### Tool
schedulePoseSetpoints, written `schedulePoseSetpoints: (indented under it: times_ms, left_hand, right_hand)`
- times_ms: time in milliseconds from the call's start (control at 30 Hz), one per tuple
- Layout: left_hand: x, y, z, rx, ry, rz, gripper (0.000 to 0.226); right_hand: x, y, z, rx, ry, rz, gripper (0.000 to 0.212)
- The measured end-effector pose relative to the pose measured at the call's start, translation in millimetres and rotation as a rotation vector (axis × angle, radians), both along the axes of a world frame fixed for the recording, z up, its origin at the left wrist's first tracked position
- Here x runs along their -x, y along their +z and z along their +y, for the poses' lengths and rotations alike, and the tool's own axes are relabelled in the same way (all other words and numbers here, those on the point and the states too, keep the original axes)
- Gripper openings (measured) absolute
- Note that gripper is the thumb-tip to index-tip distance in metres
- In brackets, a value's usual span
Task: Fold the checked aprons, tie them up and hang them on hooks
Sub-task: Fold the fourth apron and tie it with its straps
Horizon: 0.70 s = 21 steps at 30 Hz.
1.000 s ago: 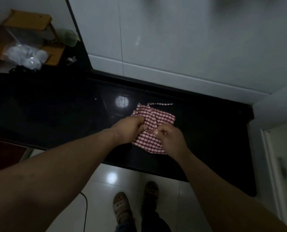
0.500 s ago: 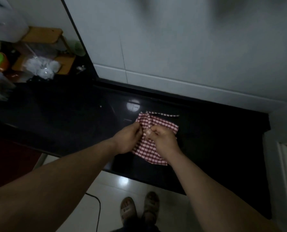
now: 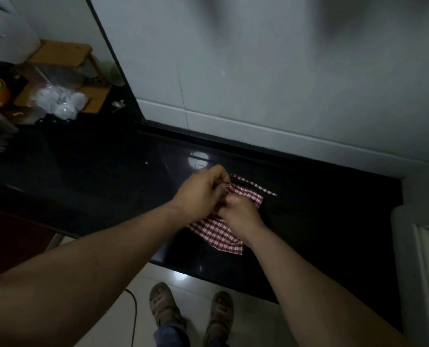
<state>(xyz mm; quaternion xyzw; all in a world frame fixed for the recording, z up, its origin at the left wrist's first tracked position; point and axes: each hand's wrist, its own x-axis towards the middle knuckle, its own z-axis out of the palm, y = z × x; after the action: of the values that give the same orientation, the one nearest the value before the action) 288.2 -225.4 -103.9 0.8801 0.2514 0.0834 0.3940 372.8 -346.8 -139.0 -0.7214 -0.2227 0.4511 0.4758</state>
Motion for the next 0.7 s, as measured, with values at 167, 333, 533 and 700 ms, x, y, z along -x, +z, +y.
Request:
schedulePoseSetpoints:
  times_ms: [167,333,533,700]
  left_hand:
    - [14.0,1.6,6.8,-0.283,-0.362,0.137,0.043]
    - [32.8,12.6,9.3,-0.343,-0.377,0.427,0.017]
    - [27.7,-2.1,8.3,0.013,-0.134,0.437,0.022]
    - [21.6,-13.2,18.1,0.148,-0.17,0.331,0.014]
  right_hand:
    - [-3.4,-2.7,-4.1,0.018,0.047,-0.041,0.021]
    - [-4.7,4.1,-3.0,-0.002,0.028,0.042,0.01]
    - [-7.5,6.6,0.6,0.026,0.05,0.014,0.007]
    - [-23.5,8.0,-0.6,0.063,0.113,0.025,0.006]
